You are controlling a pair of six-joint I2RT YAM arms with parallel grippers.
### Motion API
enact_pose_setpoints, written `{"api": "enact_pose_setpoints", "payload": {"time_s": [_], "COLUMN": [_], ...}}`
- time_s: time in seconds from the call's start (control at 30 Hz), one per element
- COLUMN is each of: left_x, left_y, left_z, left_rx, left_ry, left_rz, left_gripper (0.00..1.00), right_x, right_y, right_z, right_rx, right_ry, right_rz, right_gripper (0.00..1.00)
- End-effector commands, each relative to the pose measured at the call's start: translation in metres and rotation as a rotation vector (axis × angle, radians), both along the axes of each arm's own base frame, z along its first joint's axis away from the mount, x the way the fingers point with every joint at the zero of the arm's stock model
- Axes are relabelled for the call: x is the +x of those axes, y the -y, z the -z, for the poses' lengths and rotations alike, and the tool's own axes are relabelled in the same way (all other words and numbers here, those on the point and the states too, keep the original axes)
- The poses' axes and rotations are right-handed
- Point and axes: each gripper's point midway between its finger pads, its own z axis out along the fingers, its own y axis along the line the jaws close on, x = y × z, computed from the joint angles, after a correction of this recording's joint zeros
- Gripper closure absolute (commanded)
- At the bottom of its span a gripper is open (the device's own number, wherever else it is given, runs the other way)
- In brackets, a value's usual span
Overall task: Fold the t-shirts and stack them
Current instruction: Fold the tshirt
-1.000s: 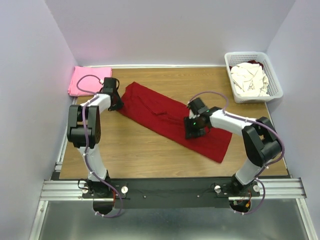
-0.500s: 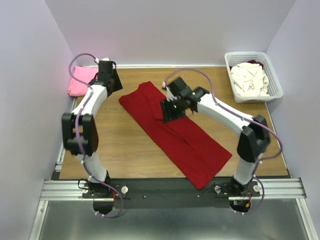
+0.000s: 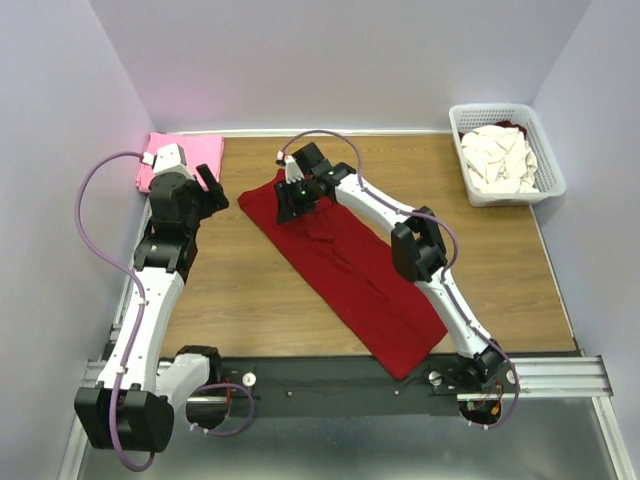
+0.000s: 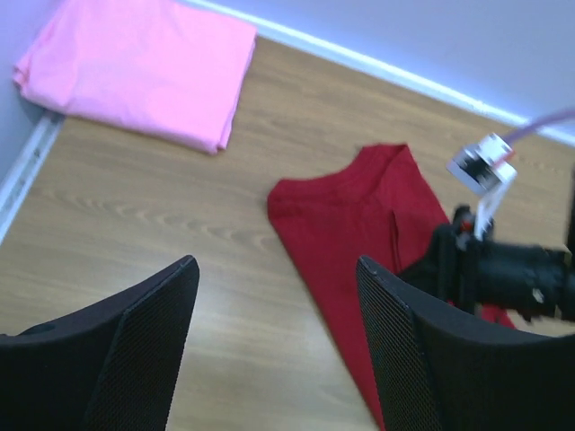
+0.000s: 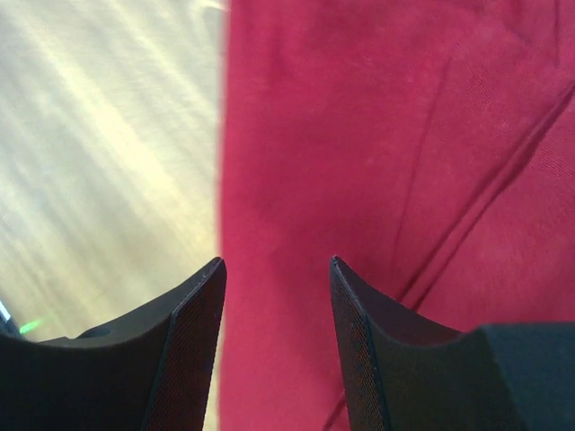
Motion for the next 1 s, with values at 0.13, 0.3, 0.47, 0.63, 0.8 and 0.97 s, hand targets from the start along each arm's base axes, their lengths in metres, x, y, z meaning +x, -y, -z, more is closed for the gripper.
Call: {"api": "enact_pose_setpoints", "payload": {"time_s": [0.13, 0.3, 0.47, 0.63, 0.8, 0.97], "left_x": [-0.029, -0.032, -0.026, -0.025, -0.029, -0.036], "left_y": [0.015, 0.044, 0.055, 0.069, 0.09, 0.117], "left_z": [0.002, 0.004, 0.013, 0.027, 0.038, 0.053], "left_rx": [-0.063, -0.098, -0.074, -0.043, -0.027, -0.06], "left_ry": [0.06, 0.079, 0.084, 0.053, 0.031, -0.025], "left_rz": [0.075, 0.243, 0.307, 0.349, 0.39, 0.452], "left_gripper": [0.05, 0.05, 0.05, 0.04, 0.04, 0.04], "right_x": [0.068, 0.138, 0.192, 0.222, 0.215, 0.163], "right_y": [0.026, 0.109, 0.172, 0.172, 0.163, 0.179], "right_z": [0.055, 0.076, 0.067, 0.01, -0.053, -0.122], "right_rx": [0.052, 0.021, 0.105, 0.202, 0.265, 0.256], "right_ry": [-0.033, -0.056, -0.058, 0.082, 0.173, 0.214], "right_rz": [0.23, 0.551, 0.715, 0.681, 0.573, 0.513], "right_gripper": [0.43, 0.43, 0.42, 0.38, 0.36, 0.36]}}
